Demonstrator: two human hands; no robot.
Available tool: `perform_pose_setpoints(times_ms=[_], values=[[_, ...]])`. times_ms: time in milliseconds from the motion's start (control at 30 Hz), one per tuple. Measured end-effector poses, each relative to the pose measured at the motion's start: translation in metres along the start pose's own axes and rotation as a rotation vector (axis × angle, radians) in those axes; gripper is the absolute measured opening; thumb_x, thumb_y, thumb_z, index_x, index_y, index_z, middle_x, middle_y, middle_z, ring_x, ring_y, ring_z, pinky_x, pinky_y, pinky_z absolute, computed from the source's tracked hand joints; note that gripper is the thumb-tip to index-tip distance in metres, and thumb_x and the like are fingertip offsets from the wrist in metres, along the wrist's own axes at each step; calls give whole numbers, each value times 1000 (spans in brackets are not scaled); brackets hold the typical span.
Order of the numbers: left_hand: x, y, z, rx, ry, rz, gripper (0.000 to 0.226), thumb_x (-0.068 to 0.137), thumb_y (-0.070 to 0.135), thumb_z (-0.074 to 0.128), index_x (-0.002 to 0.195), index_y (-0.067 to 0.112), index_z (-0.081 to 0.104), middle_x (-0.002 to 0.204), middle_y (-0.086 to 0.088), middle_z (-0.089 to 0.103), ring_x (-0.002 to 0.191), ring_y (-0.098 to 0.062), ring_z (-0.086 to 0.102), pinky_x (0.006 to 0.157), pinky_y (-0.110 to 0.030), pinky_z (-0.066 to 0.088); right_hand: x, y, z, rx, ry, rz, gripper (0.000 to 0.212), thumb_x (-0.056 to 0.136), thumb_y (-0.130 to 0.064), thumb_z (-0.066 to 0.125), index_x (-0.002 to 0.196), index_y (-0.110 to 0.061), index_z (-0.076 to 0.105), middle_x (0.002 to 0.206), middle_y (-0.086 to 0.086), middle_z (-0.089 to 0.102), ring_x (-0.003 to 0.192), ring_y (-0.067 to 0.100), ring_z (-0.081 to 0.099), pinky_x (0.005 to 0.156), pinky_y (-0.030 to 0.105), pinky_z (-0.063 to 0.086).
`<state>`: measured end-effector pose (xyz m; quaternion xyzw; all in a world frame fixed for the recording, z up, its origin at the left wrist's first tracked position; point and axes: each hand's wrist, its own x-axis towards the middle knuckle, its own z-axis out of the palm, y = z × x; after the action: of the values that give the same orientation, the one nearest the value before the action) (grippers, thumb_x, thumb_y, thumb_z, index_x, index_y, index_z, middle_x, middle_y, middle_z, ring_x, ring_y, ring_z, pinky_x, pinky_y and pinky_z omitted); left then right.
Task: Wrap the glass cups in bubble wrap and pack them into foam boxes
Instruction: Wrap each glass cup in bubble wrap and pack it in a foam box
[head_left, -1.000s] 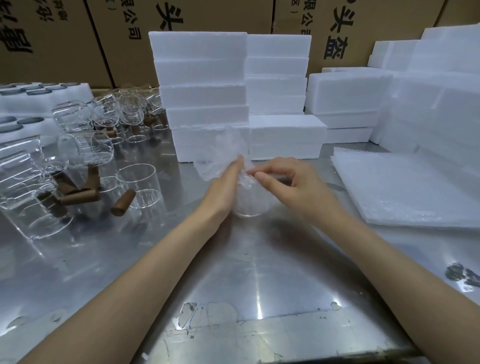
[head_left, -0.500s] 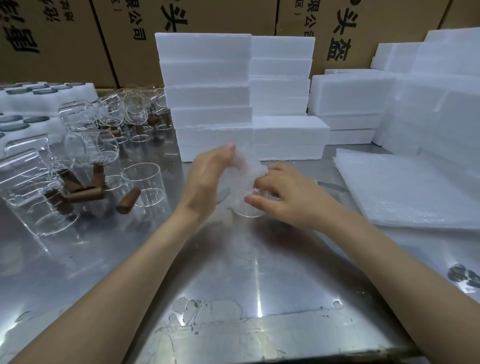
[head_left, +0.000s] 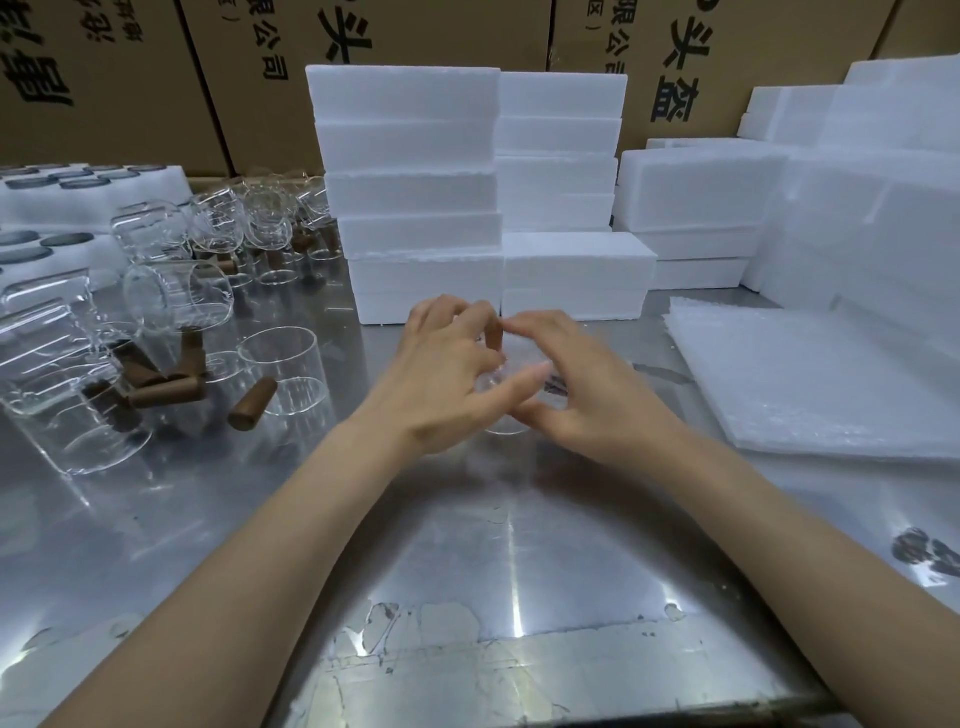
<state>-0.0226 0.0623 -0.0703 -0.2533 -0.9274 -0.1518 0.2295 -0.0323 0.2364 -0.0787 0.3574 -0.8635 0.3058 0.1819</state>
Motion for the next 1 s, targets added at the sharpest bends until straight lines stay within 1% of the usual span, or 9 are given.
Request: perform_pose_setpoints(times_ms=[67, 167, 267, 400, 533, 700, 800, 867, 1000], values=[[-1, 1, -2, -113, 54, -38, 69, 84, 65, 25, 83, 20, 77, 92, 5, 55, 96, -16, 46, 95, -28, 26, -1, 1, 1, -23, -45, 5, 51, 87, -30, 66, 135, -22, 50, 128, -7, 56, 115, 10, 51, 91, 24, 43], [-7, -1, -10, -340, 339, -55, 45, 86, 43, 46, 76, 8, 73, 79, -1, 62, 76, -20, 58, 75, -36, 44, -1, 4, 0, -52, -72, 75, 47, 89, -33, 64, 134, -28, 52, 131, -6, 56, 125, 10, 45, 96, 24, 40], [-12, -2, -14, -283, 498, 16, 31, 85, 25, 50, 72, 5, 70, 73, -1, 65, 69, -20, 60, 65, -39, 47, -2, 5, -1, -50, -77, 92, 48, 88, -34, 64, 135, -30, 51, 136, -8, 53, 133, 7, 38, 101, 25, 38], [-14, 4, -6, -229, 384, 42, 33, 82, 27, 47, 72, 10, 73, 73, 3, 70, 72, -18, 63, 69, -35, 48, -3, 2, -1, 24, -32, 74, 50, 86, -25, 69, 133, -26, 54, 133, -10, 56, 132, 9, 42, 104, 29, 40], [-10, 2, 0, -112, 188, 1, 49, 80, 43, 37, 70, 13, 73, 72, 5, 69, 87, -22, 57, 82, -32, 34, -3, -2, 0, 49, 13, 16, 42, 86, -20, 68, 127, -22, 61, 128, -9, 62, 124, 9, 52, 97, 33, 47], [-6, 3, 4, 93, 72, 1, 61, 77, 56, 29, 71, 14, 72, 71, 7, 66, 87, -20, 47, 83, -31, 29, -4, -6, -3, -228, 33, -67, 36, 81, -25, 61, 116, -18, 67, 115, -3, 69, 112, 20, 60, 94, 35, 47], [-9, 2, 1, -202, 310, -20, 45, 79, 45, 44, 74, 11, 73, 75, 1, 68, 79, -24, 55, 79, -36, 39, -1, -6, -2, -388, -95, -37, 41, 84, -35, 60, 121, -17, 63, 123, -2, 64, 126, 21, 48, 105, 34, 35], [-8, -1, 1, -418, 442, -75, 37, 77, 37, 49, 86, 9, 72, 87, -1, 69, 84, -21, 61, 82, -33, 45, 3, -7, -3, -410, -149, 12, 43, 83, -39, 59, 121, -21, 63, 121, -4, 64, 128, 17, 42, 101, 31, 33], [-6, -5, 5, -843, 95, -346, 57, 67, 26, 53, 124, 17, 52, 125, 1, 55, 109, -11, 53, 90, -17, 42, 9, -13, -6, -341, -204, 96, 20, 78, -40, 59, 88, -25, 65, 80, -10, 61, 120, 14, 38, 74, 29, 41]])
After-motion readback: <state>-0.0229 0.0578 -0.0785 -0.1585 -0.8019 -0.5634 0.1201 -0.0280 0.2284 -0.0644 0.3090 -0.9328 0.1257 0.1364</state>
